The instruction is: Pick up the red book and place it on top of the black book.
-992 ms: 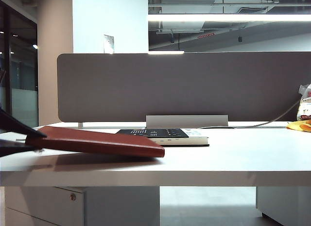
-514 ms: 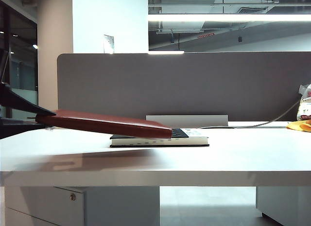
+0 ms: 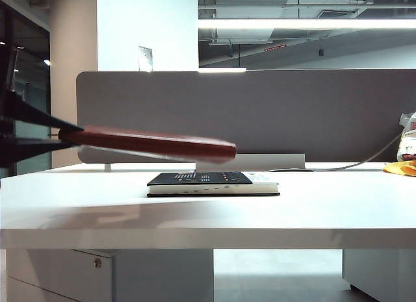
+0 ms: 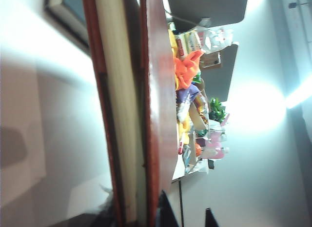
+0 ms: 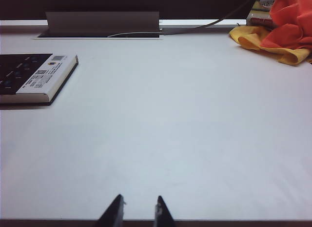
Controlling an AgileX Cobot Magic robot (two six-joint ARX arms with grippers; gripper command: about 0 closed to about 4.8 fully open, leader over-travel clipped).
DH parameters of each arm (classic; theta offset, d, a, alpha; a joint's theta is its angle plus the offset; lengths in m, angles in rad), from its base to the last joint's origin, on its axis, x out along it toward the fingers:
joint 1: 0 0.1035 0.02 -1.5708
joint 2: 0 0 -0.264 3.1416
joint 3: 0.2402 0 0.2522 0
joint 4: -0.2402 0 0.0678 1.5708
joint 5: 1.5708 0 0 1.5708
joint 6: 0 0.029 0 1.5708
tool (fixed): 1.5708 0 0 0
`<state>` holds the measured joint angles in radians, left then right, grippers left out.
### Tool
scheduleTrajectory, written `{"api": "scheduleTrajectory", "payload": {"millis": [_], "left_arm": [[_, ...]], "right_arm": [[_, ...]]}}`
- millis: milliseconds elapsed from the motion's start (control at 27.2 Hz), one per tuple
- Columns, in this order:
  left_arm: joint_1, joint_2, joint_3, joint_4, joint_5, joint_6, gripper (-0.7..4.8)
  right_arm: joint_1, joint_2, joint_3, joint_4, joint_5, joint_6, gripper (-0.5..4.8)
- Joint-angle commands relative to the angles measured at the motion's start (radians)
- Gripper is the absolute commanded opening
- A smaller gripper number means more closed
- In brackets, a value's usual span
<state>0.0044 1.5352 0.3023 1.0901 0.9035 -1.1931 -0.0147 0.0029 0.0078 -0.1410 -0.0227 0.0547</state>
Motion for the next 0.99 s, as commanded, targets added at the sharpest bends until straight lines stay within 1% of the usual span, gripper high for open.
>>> {"api": "scheduleTrajectory", "payload": {"millis": [37,147,331,441,588,808,992], "left_arm": [[-0.002,-0.006,0.028,0.077,0.018,-0.013,-0.06],[-0.002,-0.006,0.053,0.063,0.018,-0.013,-0.06],[-0.002,-0.006,0.117,-0.009,0.018,-0.005,-0.06],[-0.006,-0.006,0.165,-0.079,0.021,0.016,-0.06],[-0.032,-0.006,0.200,-0.156,0.019,0.067,-0.06],[-0.078,0.040,0.220,-0.161,0.008,0.079,-0.06],[-0.083,0.102,0.252,-0.143,0.015,0.078,-0.06]], "right_arm": [[0.001,0.000,-0.003,0.010,-0.003,0.002,0.86],[0.001,0.000,-0.003,0.010,-0.003,0.002,0.86],[0.001,0.000,-0.003,0.010,-0.003,0.002,0.86],[0.001,0.000,-0.003,0.010,-0.002,0.002,0.86],[0.001,0.000,-0.003,0.010,-0.003,0.002,0.86],[0.000,0.000,-0.003,0.010,-0.002,0.002,0.86],[0.000,0.000,-0.003,0.010,-0.003,0.002,0.86]]}}
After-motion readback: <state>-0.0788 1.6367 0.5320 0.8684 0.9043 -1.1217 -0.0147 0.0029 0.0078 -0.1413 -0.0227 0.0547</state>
